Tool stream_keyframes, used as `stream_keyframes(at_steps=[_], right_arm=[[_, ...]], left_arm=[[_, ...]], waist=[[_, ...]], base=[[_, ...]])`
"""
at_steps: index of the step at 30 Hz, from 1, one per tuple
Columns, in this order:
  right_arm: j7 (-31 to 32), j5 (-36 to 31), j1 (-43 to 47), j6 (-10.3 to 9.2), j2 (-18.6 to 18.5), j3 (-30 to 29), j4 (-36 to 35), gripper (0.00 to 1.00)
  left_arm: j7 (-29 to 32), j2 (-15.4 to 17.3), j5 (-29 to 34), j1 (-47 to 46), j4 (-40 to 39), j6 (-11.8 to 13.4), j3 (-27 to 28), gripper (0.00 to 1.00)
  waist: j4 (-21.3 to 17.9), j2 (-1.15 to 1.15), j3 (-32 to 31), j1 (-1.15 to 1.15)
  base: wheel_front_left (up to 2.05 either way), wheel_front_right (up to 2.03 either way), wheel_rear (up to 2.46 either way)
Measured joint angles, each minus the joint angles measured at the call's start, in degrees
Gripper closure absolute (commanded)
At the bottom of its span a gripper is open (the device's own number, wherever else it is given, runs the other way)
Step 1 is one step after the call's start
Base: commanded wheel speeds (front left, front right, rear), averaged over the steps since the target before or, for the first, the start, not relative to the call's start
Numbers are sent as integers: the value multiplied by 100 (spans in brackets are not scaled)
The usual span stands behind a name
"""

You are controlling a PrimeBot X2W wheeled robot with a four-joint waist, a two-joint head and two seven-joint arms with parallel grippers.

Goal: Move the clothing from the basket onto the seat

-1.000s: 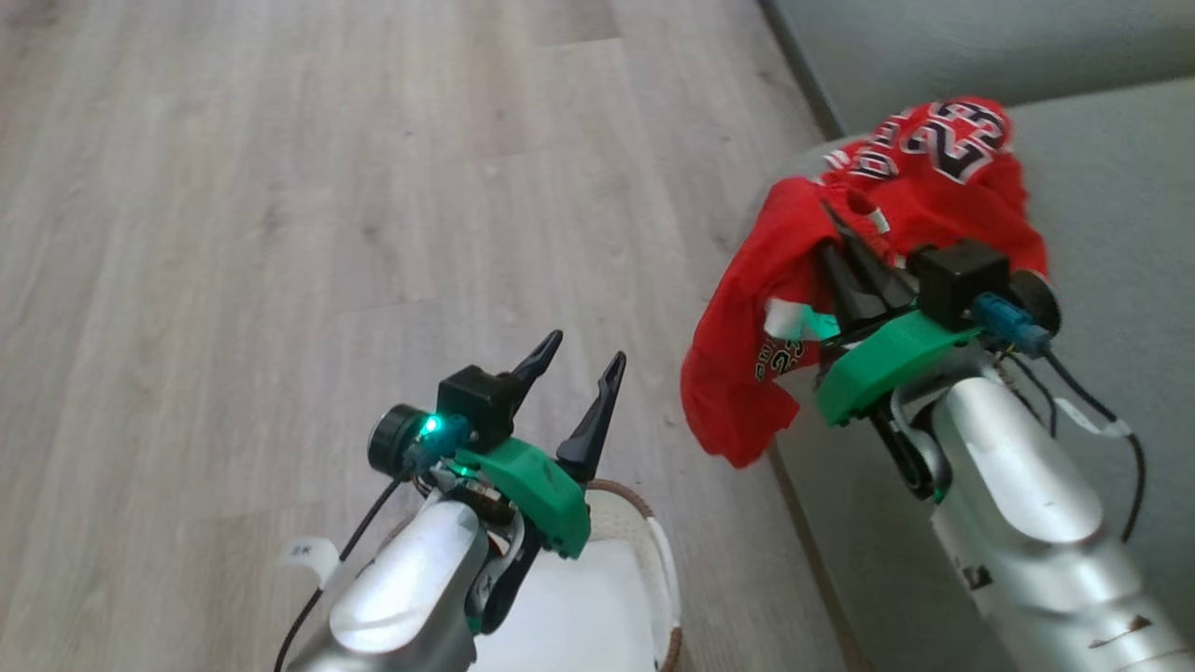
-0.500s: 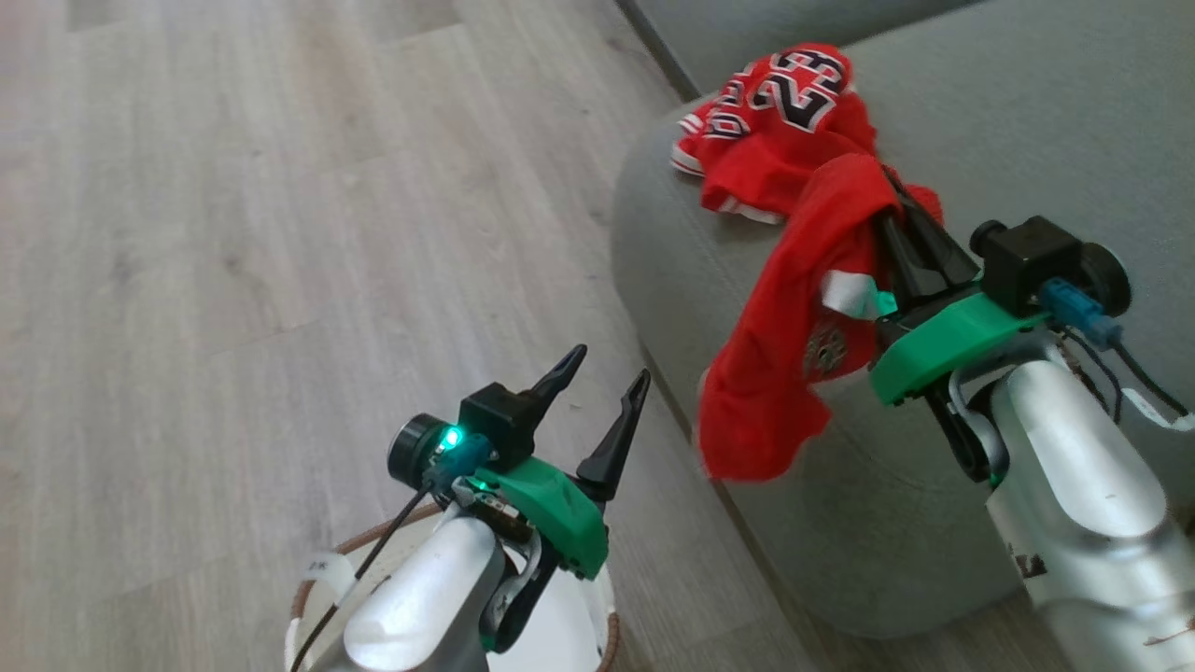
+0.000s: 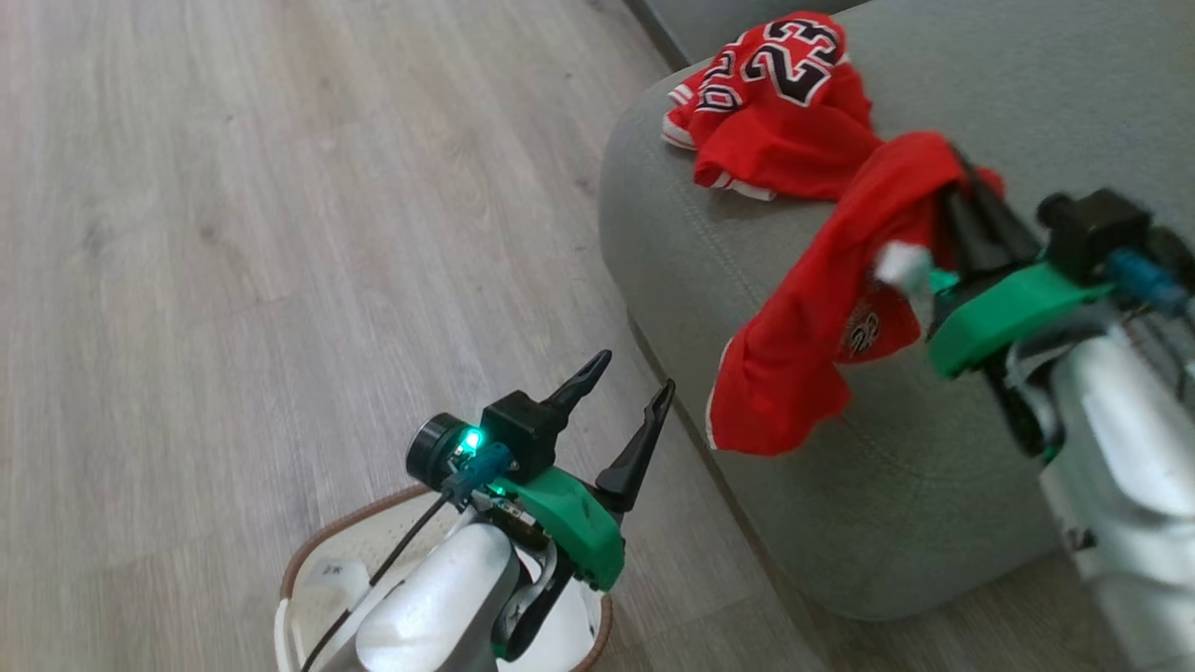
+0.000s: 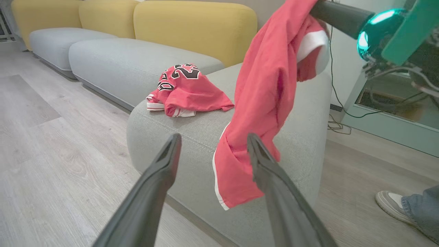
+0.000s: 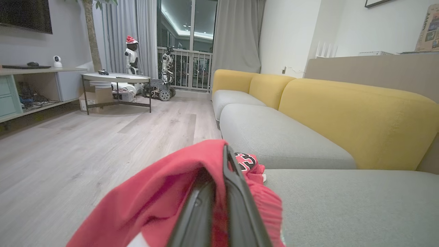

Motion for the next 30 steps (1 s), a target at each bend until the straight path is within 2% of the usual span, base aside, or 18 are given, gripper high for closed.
stream_keyframes(at_steps=[8, 17, 23, 30], right_arm=[[115, 54, -1286, 0, -403, -100, 588, 100], [86, -321, -3129, 0, -1043, -901, 1581, 100], [-83, -1051, -4155, 0, -1293, -1879, 2009, 100], [-146, -2296, -4339, 0, -1290, -3242, 2217, 100]], left_arm=[[-1, 7, 146, -36, -54, 10, 5, 0], [-5, 224, 363, -587, -287, 54, 77, 0], [13, 323, 477, -989, -501, 52, 134, 0], [83, 445, 556, -1307, -725, 57, 145, 0]], waist=[[295, 0, 395, 0], [707, 0, 1294, 0], [1038, 0, 1956, 0], [1507, 0, 2636, 1]], base=[[0, 0, 0], [0, 0, 0], [0, 0, 0], [0, 0, 0]])
